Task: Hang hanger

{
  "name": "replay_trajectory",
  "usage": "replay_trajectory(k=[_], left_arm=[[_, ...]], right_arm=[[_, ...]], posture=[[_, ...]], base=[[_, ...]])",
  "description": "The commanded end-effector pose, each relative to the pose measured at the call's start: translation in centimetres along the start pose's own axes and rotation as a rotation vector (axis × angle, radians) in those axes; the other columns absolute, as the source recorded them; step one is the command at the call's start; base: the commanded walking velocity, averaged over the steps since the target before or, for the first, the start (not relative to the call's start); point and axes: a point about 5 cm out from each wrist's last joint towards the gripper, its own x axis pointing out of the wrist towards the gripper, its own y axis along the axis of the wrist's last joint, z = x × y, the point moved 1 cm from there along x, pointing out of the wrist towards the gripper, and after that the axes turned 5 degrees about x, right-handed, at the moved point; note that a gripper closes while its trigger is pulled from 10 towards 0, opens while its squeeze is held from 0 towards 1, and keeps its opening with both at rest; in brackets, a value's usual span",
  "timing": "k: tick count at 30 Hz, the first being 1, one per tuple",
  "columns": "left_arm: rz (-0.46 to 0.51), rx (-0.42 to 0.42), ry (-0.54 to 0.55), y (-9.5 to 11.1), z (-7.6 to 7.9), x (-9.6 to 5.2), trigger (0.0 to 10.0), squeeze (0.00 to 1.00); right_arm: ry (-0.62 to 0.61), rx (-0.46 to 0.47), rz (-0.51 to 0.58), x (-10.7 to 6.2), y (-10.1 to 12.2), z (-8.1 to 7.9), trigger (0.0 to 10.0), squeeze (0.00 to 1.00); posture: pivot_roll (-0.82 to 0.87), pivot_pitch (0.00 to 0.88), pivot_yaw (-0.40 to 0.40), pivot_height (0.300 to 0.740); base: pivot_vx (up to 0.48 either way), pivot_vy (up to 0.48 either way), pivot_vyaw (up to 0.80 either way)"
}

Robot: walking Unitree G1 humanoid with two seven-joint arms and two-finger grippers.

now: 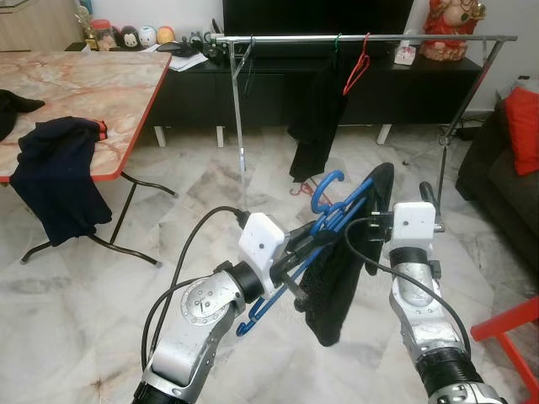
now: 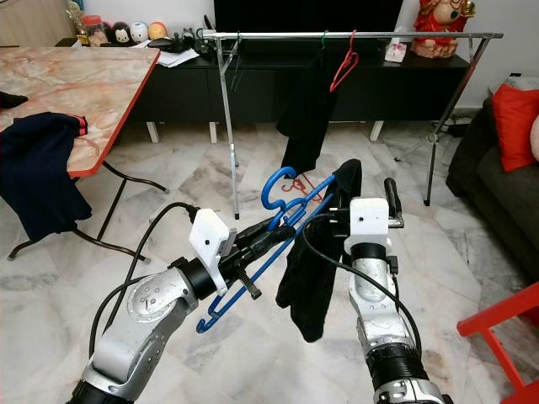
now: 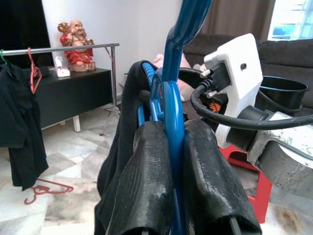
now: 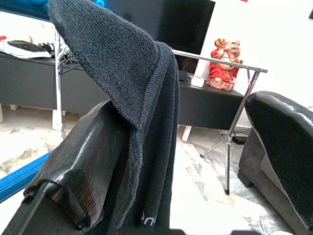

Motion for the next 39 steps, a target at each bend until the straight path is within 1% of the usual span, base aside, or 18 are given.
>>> replay_trajectory(k=[1,2,5,7,13,16,26,28,30,39], left_arm=[[0.07,0.024,-0.017,1.4,0.3,0.4,10.0,0.0],[0.07,0.024,-0.017,1.4,0.3,0.4,10.0,0.0],[0.068,0.025,-0.016,1.4,0.3,0.4,10.0,0.0],[0.068,0.025,-0.016,1.4,0.3,0.4,10.0,0.0],[0.065,0.026,-0.017,1.3,0.3,0.4,10.0,0.0],[0.063,0.026,-0.016,1.2,0.3,0.3,10.0,0.0],[0.063,0.026,-0.012,1.2,0.2,0.3,10.0,0.0],[0.063,0.025,-0.013,1.2,0.3,0.4,10.0,0.0],[0.062,0.024,-0.013,1.1,0.2,0.4,10.0,0.0],[0.062,0.025,-0.014,1.1,0.2,0.4,10.0,0.0]], right_arm=[[-0.012,-0.003,-0.026,-0.3,-0.5,0.4,10.0,0.0],[-0.012,-0.003,-0.026,-0.3,-0.5,0.4,10.0,0.0],[0.03,-0.004,-0.053,-1.4,-1.4,-0.1,10.0,0.0],[0.038,-0.007,-0.062,-1.7,-1.7,-0.2,10.0,0.0],[0.033,-0.015,-0.074,-2.7,-2.2,-0.2,10.0,0.0],[0.01,-0.02,-0.089,-3.4,-2.5,0.1,10.0,0.0],[-0.006,-0.011,-0.084,-4.6,-2.6,0.6,10.0,0.0],[0.002,0.002,-0.064,-5.1,-2.3,0.7,10.0,0.0],[0.005,0.013,-0.042,-5.3,-1.9,0.8,10.0,0.0],[0.021,-0.006,-0.07,-5.4,-2.3,0.6,10.0,0.0]], posture=[[-0.11,0.0,-0.039,0.74],[-0.11,0.0,-0.039,0.74],[-0.11,0.0,-0.037,0.74],[-0.11,0.0,-0.037,0.74],[-0.11,0.0,-0.036,0.74],[-0.11,0.0,-0.035,0.74],[-0.11,0.0,-0.035,0.74],[-0.11,0.0,-0.037,0.74],[-0.11,0.0,-0.036,0.74],[-0.11,0.0,-0.037,0.74]], base=[[0.0,0.0,0.0],[0.0,0.0,0.0],[0.0,0.0,0.0],[0.0,0.0,0.0],[0.0,0.0,0.0],[0.0,0.0,0.0],[0.0,0.0,0.0],[0.0,0.0,0.0],[0.0,0.0,0.0],[0.0,0.0,0.0]])
